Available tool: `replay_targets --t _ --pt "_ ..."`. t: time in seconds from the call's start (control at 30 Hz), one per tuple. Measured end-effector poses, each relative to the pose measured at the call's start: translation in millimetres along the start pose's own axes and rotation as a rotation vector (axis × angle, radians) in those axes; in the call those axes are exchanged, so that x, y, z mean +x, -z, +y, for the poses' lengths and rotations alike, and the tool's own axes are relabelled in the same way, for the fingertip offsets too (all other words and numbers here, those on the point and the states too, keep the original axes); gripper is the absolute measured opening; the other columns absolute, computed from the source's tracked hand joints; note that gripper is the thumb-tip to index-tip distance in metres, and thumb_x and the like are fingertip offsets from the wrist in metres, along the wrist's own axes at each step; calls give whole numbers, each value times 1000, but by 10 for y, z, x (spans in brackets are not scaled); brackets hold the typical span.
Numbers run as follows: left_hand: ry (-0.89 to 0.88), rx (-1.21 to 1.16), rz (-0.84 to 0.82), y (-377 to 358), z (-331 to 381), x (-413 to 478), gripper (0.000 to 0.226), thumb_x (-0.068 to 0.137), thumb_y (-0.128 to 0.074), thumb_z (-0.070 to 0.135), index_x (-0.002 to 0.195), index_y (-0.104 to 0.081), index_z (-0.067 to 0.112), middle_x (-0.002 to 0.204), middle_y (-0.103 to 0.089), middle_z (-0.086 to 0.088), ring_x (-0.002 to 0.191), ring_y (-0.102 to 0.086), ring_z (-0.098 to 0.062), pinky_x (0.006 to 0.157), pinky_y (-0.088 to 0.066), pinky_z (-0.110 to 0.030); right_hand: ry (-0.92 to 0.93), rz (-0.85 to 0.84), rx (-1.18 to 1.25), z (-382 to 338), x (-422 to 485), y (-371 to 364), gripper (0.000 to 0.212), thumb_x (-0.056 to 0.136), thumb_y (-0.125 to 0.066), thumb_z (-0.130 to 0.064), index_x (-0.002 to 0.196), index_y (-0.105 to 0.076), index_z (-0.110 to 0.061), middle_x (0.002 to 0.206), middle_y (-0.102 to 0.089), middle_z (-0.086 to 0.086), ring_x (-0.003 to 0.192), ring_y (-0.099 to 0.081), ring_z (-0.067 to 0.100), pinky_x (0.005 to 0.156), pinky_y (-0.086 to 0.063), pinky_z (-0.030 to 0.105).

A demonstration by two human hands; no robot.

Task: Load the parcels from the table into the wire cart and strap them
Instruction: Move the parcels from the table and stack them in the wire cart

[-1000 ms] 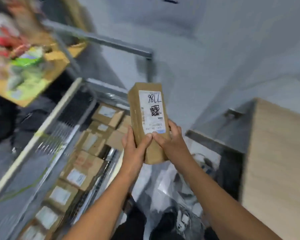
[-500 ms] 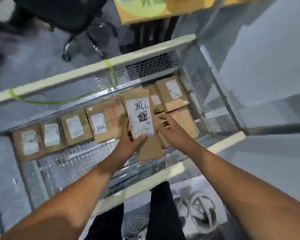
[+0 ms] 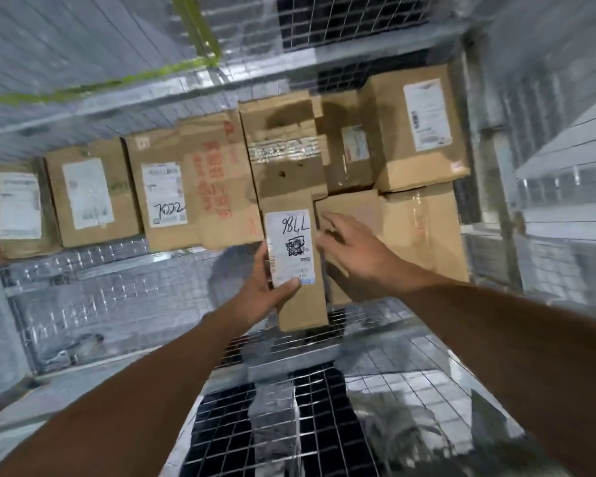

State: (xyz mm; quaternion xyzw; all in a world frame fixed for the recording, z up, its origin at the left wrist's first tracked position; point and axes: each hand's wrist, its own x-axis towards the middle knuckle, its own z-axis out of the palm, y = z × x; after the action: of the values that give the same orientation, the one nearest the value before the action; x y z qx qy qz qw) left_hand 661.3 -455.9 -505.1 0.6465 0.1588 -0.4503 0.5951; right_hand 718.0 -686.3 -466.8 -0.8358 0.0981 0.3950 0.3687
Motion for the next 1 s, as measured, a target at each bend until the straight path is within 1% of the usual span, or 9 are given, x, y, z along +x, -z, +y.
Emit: replay_targets --t 0.07,0.17,0.33,0.43,0.53,0.6,0.77,0.9,1.0 --pt "-3 19 2 -100 -106 89 101 95 -75 17 162 -2 36 153 -50 10 128 -58 3 98 -56 -24 33 45 -68 61 125 -165 71 96 -44 -71 156 -37 -32 156 -45 0 144 -38 24 119 -34 46" --pt "-16 43 -39 -280 -284 71 95 97 -71 21 160 -2 35 146 -45 27 123 -53 18 90 -49 -7 2 91 -36 91 240 -282 69 95 -48 -70 149 -44 -27 148 -52 2 140 -44 27 116 -37 49" --pt "26 -45 -15 -286 -367 22 103 90 -74 38 163 -1 35 144 -50 27 121 -56 15 100 -54 -19 28 136 -298 76 324 -310 78 94 -44 -75 155 -38 -26 164 -28 5 153 -21 29 123 -21 52" --pt "55 -52 -5 -143 -488 -6 103 88 -76 43 163 -4 42 146 -50 24 119 -57 15 93 -53 -16 65 109 -363 110 380 -315 70 97 -47 -68 156 -37 -32 164 -26 7 153 -16 29 123 -18 53" --pt "30 -34 21 -106 -521 76 95 95 -73 35 163 -8 43 145 -56 26 124 -59 8 94 -55 -19 114 175 -374 175 434 -326 71 97 -52 -64 157 -35 -29 162 -30 9 151 -22 29 121 -22 53" --pt "12 -16 38 -139 -477 242 91 99 -70 30 164 -7 39 148 -57 19 130 -58 0 104 -54 -30 70 278 -379 203 465 -366 77 94 -55 -64 157 -34 -24 160 -31 9 150 -25 30 119 -27 56" --pt "30 -9 56 -260 -514 627 93 102 -64 13 166 1 31 157 -49 0 141 -49 -16 120 -39 -49 14 272 -538 363 504 -467 82 96 -44 -68 163 -18 -28 173 -8 6 158 -5 29 120 -18 67" --pt "107 47 163 -328 -559 710 86 100 -68 26 164 -12 37 157 -41 -13 143 -46 -33 118 -40 -58 -6 252 -608 456 506 -549 86 97 -41 -69 165 -4 -32 174 5 4 160 6 29 123 -8 67" --pt "145 52 170 -328 -525 658 80 98 -70 31 163 -23 29 155 -44 -17 143 -45 -39 117 -40 -61 -12 205 -616 454 482 -532 87 97 -38 -71 165 0 -32 174 8 5 160 9 29 123 -5 67"
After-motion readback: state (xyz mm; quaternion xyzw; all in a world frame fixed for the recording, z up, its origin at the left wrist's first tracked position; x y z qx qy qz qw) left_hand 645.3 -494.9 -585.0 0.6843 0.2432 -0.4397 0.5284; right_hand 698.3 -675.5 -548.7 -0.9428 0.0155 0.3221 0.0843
